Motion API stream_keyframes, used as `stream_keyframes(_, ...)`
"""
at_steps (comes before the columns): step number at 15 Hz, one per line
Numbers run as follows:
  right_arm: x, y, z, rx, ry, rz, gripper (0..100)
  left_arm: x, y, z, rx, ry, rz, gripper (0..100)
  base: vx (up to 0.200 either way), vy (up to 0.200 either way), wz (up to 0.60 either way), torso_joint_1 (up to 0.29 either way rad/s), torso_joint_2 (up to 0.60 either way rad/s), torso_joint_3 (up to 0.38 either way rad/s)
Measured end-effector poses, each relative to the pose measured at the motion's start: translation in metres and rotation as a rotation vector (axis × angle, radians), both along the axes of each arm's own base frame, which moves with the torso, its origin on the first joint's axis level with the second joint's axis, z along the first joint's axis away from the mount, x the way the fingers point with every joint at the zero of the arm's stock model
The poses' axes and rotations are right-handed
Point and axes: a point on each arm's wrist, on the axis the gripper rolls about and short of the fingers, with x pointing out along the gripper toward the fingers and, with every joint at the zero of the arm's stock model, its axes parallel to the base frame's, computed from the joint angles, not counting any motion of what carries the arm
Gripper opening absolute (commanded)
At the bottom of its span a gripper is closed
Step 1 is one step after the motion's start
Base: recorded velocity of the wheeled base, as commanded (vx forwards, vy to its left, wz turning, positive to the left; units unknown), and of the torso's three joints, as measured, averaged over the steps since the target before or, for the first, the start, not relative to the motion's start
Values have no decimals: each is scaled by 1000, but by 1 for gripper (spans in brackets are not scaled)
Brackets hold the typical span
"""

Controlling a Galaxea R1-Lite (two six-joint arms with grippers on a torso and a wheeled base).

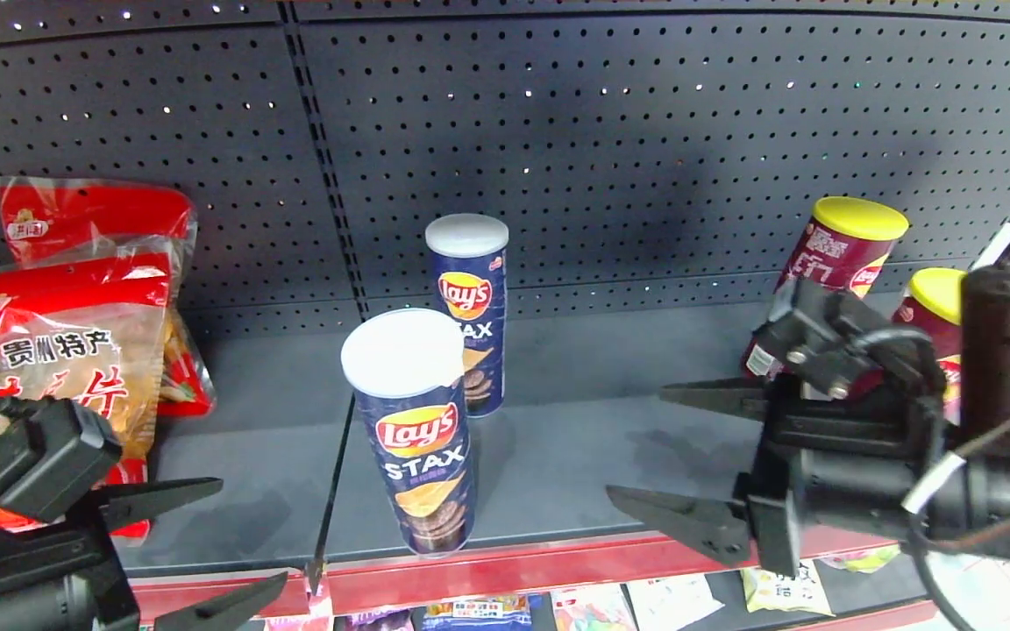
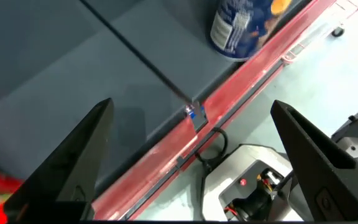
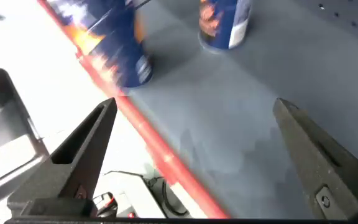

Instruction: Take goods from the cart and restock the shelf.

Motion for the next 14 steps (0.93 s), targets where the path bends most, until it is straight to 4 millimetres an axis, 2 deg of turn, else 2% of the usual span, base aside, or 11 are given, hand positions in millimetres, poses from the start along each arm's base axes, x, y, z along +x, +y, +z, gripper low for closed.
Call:
stream_keyframes(2, -24, -22, 1, 20, -26, -9, 100, 15, -10, 1, 0, -2, -32, 100, 0, 0, 0, 0, 0, 0)
stream_keyframes(5, -47, -44, 1, 52, -58, -21, 100, 36, -22, -2, 4, -15, -52, 100, 0, 0, 0, 0, 0, 0)
stream_keyframes(10, -60, -59, 5, 111, -70, -57, 100, 56, -31, -10, 38, 31, -40, 100, 0, 0, 0, 0, 0, 0)
stream_keyframes(14, -62, -61, 6, 120, -78, -59, 100, 71, -39, -5, 36, 25, -51, 100, 0, 0, 0, 0, 0, 0)
